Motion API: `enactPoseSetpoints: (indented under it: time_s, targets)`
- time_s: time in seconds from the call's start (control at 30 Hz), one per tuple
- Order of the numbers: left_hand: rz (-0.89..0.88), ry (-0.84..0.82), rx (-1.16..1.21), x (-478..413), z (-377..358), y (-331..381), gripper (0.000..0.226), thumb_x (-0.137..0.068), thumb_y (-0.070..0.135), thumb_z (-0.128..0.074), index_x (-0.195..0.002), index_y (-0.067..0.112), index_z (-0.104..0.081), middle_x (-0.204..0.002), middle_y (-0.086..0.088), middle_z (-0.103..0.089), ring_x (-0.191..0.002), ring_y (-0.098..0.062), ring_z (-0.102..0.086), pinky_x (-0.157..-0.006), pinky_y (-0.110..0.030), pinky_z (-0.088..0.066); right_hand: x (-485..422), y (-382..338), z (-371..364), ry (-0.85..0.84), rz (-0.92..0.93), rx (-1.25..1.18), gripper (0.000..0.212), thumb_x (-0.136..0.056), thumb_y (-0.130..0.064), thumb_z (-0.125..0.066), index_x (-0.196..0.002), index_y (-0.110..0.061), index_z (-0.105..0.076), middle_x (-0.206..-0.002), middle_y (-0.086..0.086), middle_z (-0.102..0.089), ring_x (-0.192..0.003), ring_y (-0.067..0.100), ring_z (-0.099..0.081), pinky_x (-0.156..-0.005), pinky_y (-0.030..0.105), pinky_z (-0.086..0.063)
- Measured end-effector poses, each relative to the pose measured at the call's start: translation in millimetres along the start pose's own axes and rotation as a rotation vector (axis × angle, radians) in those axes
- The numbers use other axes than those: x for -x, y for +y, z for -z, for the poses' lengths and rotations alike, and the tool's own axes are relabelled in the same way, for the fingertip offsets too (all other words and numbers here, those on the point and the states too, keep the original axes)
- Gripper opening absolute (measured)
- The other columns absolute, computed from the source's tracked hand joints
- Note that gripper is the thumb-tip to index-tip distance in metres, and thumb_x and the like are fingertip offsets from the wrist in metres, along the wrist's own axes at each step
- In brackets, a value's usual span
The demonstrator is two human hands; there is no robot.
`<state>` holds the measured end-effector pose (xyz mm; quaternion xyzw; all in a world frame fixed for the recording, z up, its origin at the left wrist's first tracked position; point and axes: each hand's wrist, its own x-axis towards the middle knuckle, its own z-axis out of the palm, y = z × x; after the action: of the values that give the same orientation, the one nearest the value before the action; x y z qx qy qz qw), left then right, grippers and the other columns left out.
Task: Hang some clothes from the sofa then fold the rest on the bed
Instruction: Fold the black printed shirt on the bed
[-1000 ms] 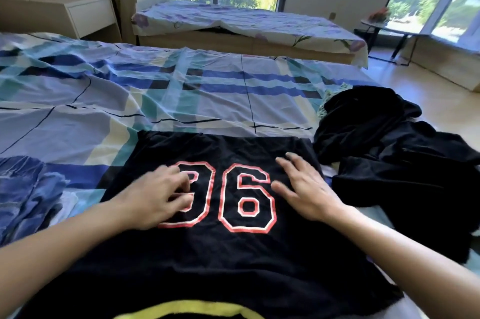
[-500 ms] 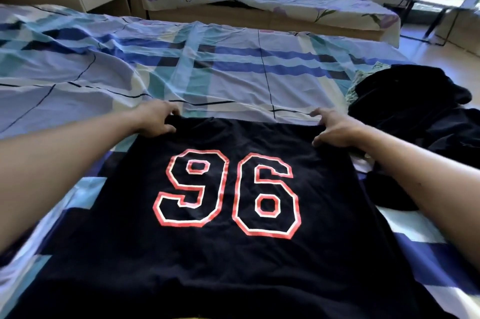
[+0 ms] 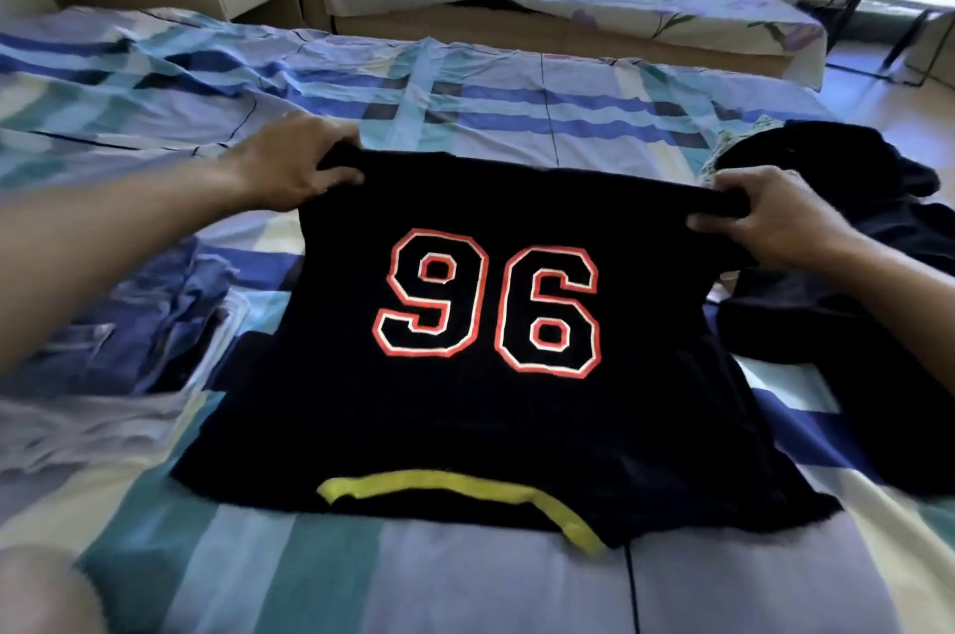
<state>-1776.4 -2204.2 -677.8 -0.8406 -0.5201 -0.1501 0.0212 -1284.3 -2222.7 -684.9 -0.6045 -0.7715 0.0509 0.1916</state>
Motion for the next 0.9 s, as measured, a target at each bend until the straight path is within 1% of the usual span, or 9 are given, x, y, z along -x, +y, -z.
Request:
enactPoseSetpoints:
  time_s: [0.07, 0.17, 0.27, 0.37, 0.47, 0.63, 0.73, 0.8, 0.9]
  targets:
    - [-0.084, -0.071, 0.032, 29, 15, 8, 0.027, -0.083, 0.017, -0.080, -0.084, 0.019, -0.053, -0.072, 0.001, -0.054, -0.067, -0.026, -0.055, -0.062, -0.035, -0.037, 30, -5, 13, -0.100, 0.107, -0.064, 0.039, -0.080, -0.021, -0.084, -0.063, -0.018, -0.049, -0.060, -0.002, -0.051, -0.059, 0.017, -0.048, -0.063, 0.036, -0.040]
    - [-0.183, -0.234, 0.046, 80, 19, 23, 0.043, -0.076, 0.009, -0.084, -0.078, 0.031, -0.047, -0.069, 0.015, -0.051, -0.064, 0.001, -0.049, -0.058, -0.024, -0.034, 76, -5, 18, -0.286, 0.198, -0.083, 0.043, -0.074, -0.014, -0.087, -0.064, -0.022, -0.047, -0.059, -0.004, -0.046, -0.054, 0.006, -0.040, -0.057, 0.030, -0.038]
    - [-0.217, -0.317, 0.074, 125, 12, 35, 0.046, -0.071, -0.004, -0.075, -0.077, 0.030, -0.044, -0.073, 0.015, -0.049, -0.070, 0.004, -0.050, -0.062, -0.017, -0.035, 117, -6, 10, -0.389, 0.246, -0.064, 0.044, -0.070, -0.006, -0.084, -0.062, -0.021, -0.043, -0.060, -0.007, -0.043, -0.056, 0.002, -0.037, -0.056, 0.026, -0.037]
    - [-0.232, -0.375, 0.074, 157, 3, 45, 0.047, -0.062, -0.007, -0.063, -0.081, 0.031, -0.044, -0.083, 0.017, -0.047, -0.075, 0.004, -0.049, -0.065, -0.021, -0.038, 149, -11, -4, -0.459, 0.274, 0.050, 0.028, -0.058, -0.012, -0.065, -0.065, -0.020, -0.040, -0.060, -0.005, -0.044, -0.054, 0.003, -0.034, -0.054, 0.023, -0.037]
    - [-0.223, -0.422, 0.031, 182, -7, 43, 0.045, -0.064, 0.000, -0.061, -0.087, 0.034, -0.044, -0.087, 0.017, -0.047, -0.073, 0.000, -0.046, -0.065, -0.024, -0.037, 167, -10, -11, -0.626, 0.176, 0.119, 0.027, -0.054, -0.012, -0.064, -0.068, -0.019, -0.041, -0.063, -0.002, -0.050, -0.055, 0.007, -0.041, -0.058, 0.036, -0.044]
    - [-0.140, -0.642, 0.019, 206, -6, 49, 0.044, -0.065, 0.020, -0.064, -0.091, 0.045, -0.039, -0.086, 0.016, -0.049, -0.077, 0.004, -0.048, -0.067, -0.022, -0.040, 183, -19, -16, -0.937, -0.034, 0.260, 0.034, -0.052, -0.009, -0.070, -0.063, -0.035, -0.051, -0.061, -0.006, -0.050, -0.056, 0.008, -0.043, -0.054, 0.029, -0.038]
    - [-0.001, -0.836, 0.148, 203, 6, 60, 0.029, -0.075, 0.041, -0.072, -0.096, 0.044, -0.053, -0.081, 0.013, -0.056, -0.070, -0.003, -0.052, -0.064, -0.018, -0.040, 181, -27, -10, -1.166, -0.162, 0.128, 0.028, -0.060, -0.014, -0.080, -0.067, -0.032, -0.060, -0.064, 0.000, -0.063, -0.057, 0.011, -0.055, -0.057, 0.029, -0.043]
    - [0.083, -0.700, 0.249, 190, 6, 61, 0.010, -0.086, 0.034, -0.073, -0.090, 0.033, -0.063, -0.074, 0.014, -0.061, -0.065, -0.004, -0.054, -0.063, -0.019, -0.041, 168, -35, 1, -1.079, -0.166, -0.014, 0.023, -0.067, -0.032, -0.086, -0.072, -0.022, -0.066, -0.066, 0.001, -0.069, -0.059, 0.012, -0.059, -0.059, 0.030, -0.046]
    - [0.275, -0.244, 0.206, 159, -12, 51, 0.005, -0.092, 0.019, -0.065, -0.088, 0.021, -0.067, -0.077, 0.005, -0.066, -0.076, -0.015, -0.065, -0.070, -0.030, -0.048, 142, -36, -1, -0.460, -0.170, -0.067, 0.028, -0.080, -0.042, -0.079, -0.070, -0.019, -0.067, -0.064, -0.002, -0.066, -0.061, 0.016, -0.058, -0.063, 0.036, -0.047]
